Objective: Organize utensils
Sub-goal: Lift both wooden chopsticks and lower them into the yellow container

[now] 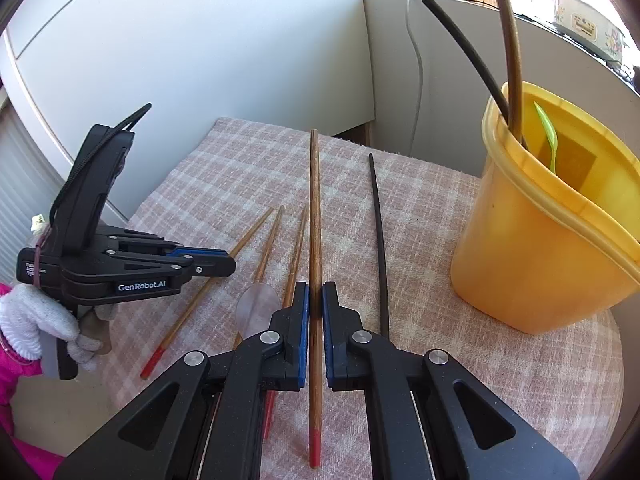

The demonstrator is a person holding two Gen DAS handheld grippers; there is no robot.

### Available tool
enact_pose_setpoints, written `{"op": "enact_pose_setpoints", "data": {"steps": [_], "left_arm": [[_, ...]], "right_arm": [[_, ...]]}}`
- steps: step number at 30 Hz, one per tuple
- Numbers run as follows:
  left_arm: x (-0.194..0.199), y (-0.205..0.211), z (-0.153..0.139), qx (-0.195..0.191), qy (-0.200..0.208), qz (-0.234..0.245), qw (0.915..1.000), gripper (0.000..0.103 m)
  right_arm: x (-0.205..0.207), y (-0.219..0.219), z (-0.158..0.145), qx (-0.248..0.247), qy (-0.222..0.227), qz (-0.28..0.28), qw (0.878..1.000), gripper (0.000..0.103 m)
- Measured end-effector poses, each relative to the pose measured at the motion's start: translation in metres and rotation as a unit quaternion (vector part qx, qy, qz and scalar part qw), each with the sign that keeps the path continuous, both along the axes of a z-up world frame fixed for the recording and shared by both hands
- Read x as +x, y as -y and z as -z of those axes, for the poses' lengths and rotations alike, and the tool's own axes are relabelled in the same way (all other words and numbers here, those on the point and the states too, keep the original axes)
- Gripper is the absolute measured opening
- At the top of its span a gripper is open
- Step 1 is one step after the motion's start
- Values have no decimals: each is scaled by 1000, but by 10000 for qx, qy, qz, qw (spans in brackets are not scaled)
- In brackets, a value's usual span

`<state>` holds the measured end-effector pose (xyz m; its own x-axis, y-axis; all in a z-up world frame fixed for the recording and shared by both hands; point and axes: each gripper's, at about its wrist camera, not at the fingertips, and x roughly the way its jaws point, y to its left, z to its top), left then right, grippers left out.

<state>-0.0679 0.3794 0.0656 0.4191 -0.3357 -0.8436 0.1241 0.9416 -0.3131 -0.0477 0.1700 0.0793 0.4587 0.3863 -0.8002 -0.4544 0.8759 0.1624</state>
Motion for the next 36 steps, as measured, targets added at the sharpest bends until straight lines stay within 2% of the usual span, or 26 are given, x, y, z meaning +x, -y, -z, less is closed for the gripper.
{"op": "enact_pose_setpoints", "data": {"steps": [7,12,24,29,36], "left_arm": [[-31,-17,-42,-586,790,-284,9947,4],[-37,-7,-64,-577,1324,-282,9891,4],[-20,32,-96,-885,2049,-167,9746,4],[-12,52,-107,-1060,2196,3,9698,4],[-13,91,-141,-1131,2739,282,9547,4]], "right_arm": [[-9,20,-11,259,212,194,9993,5],[-21,35,-25,393,498,314,9975,5],[-42,72,-64,577,1177,692,9890,5],[-45,80,-76,640,1357,797,9855,5],[-47,103,-99,842,1664,1013,9772,5]]}}
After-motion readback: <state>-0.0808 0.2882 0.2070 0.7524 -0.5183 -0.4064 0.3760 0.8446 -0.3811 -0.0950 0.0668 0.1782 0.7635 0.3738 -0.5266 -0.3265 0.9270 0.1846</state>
